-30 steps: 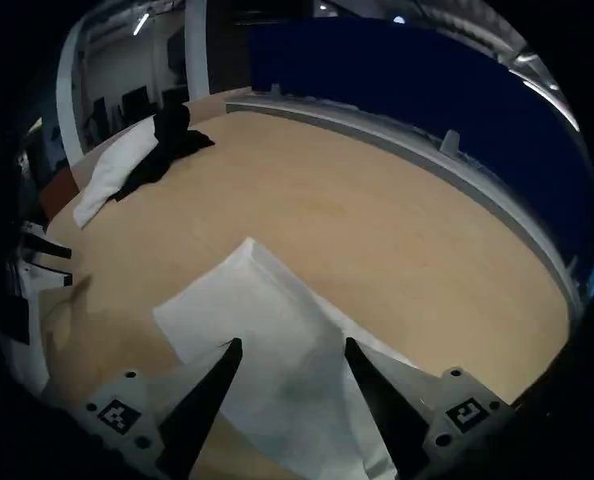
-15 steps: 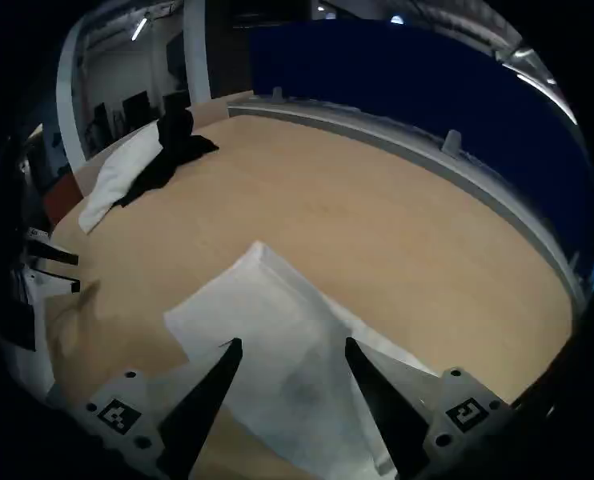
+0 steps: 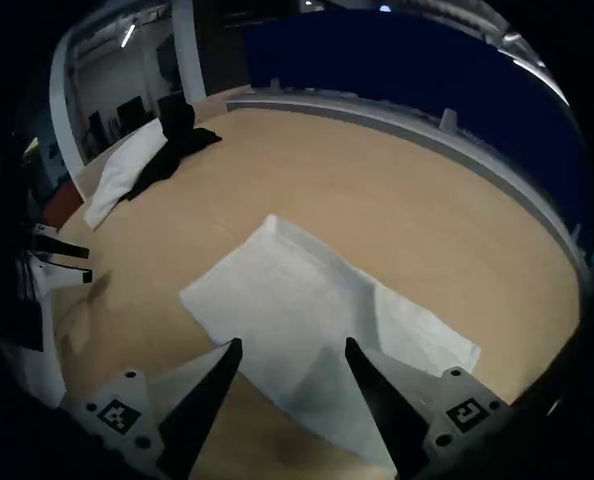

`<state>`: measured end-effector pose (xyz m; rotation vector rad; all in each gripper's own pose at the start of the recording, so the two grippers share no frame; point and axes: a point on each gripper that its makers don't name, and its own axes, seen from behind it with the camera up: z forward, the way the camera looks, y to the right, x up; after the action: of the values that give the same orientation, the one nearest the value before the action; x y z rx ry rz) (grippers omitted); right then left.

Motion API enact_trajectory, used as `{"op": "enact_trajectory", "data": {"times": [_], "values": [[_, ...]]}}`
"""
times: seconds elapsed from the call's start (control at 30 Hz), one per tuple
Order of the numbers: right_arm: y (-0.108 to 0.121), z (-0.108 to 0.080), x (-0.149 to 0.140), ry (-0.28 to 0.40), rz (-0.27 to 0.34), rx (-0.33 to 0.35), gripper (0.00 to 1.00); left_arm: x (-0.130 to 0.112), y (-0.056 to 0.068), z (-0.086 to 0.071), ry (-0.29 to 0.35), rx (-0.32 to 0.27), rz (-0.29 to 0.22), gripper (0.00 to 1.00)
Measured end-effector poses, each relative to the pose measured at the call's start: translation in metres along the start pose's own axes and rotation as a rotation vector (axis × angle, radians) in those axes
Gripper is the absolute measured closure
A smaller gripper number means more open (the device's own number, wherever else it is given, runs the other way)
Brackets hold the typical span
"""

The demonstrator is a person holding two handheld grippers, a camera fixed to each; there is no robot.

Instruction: Fold towel

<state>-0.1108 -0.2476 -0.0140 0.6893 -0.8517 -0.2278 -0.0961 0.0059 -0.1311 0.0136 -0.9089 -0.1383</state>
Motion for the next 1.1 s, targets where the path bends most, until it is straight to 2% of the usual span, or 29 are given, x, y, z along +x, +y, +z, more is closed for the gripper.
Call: {"op": "enact_trajectory", "data": {"times": [0.27, 0.57, 0.8, 1.1], "values": [[0.021, -0.002, -0.004, -0.008, 0.005, -0.036, 0.0, 0.002, 0.001, -0.001, 0.0, -0.001, 0.007, 0.05], [0.049, -0.005, 0.01, 0.008, 0.002, -0.085, 0.0, 0.004, 0.001, -0.001, 0.001, 0.0, 0.004, 0.05], [0.049, -0.007, 0.013, 0.017, 0.002, -0.084, 0.0, 0.003, 0.003, -0.001, 0.0, -0.002, 0.006, 0.05], [0.048, -0.018, -0.001, 0.012, 0.012, -0.086, 0.0, 0.006, 0.007, -0.001, 0.0, -0.005, 0.018, 0.05]]}}
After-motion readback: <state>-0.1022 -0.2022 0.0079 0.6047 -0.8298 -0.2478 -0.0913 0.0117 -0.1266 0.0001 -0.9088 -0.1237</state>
